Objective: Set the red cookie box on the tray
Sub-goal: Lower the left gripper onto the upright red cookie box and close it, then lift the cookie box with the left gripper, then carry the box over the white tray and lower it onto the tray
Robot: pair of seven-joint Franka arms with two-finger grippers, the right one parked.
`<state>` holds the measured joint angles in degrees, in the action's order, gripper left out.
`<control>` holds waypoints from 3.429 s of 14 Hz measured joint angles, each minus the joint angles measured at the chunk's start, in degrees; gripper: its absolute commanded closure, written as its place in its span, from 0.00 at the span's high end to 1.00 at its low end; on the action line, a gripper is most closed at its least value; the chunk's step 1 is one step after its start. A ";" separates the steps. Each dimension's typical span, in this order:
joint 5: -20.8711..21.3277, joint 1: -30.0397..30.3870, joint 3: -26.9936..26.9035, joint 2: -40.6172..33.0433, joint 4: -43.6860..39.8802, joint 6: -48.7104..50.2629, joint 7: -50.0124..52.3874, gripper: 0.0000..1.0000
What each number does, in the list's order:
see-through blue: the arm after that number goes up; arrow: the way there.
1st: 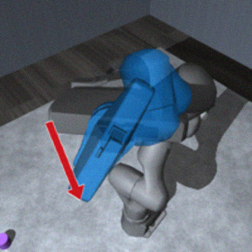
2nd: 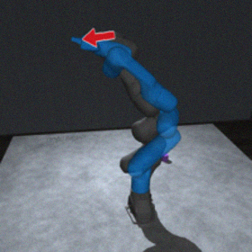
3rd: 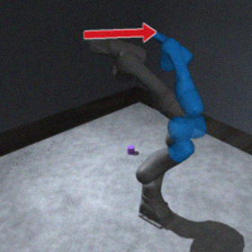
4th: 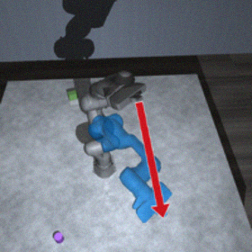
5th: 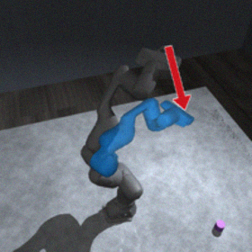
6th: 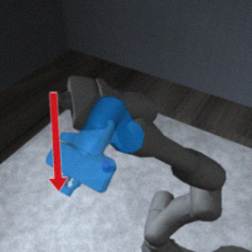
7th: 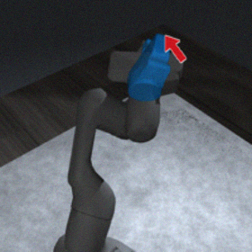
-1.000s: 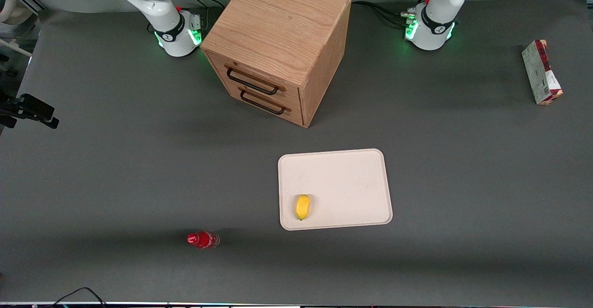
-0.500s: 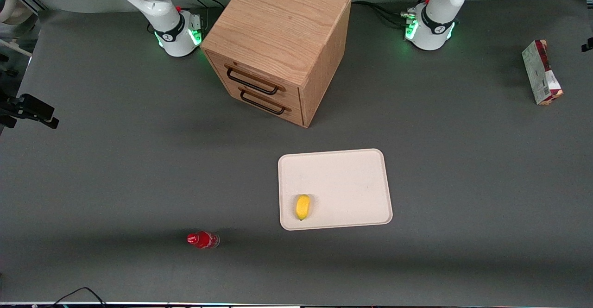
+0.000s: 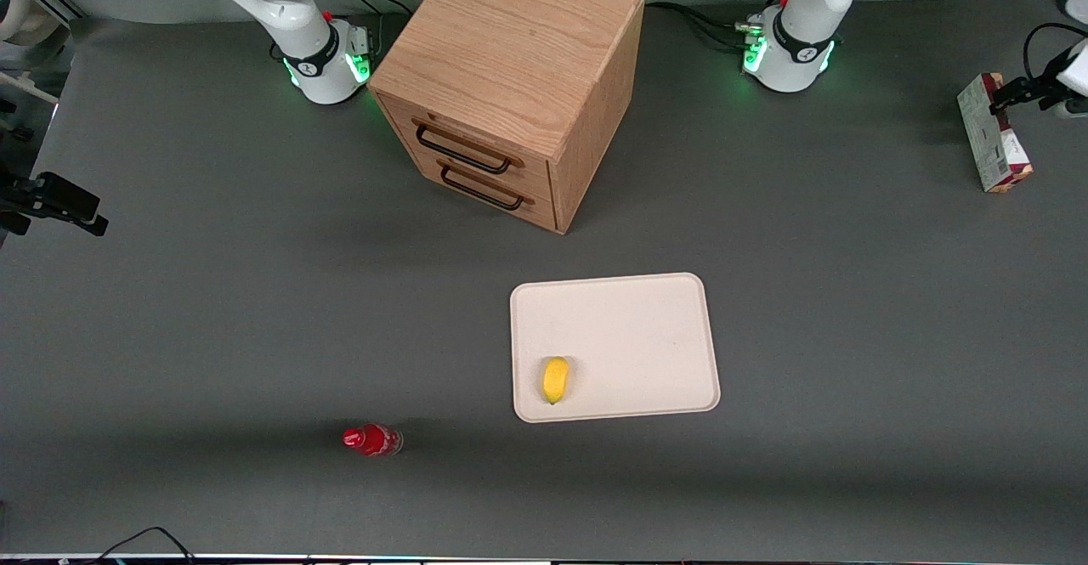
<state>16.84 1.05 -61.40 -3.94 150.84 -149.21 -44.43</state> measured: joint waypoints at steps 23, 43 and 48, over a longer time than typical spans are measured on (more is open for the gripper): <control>-9.38 -1.31 17.09 1.40 -28.78 34.43 0.77 0.00; -18.80 -2.38 82.85 19.99 -52.17 42.33 72.38 0.00; -11.33 -2.72 86.19 33.82 -52.32 27.89 81.00 0.42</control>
<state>5.51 -1.66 24.79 29.87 98.52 -121.33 36.57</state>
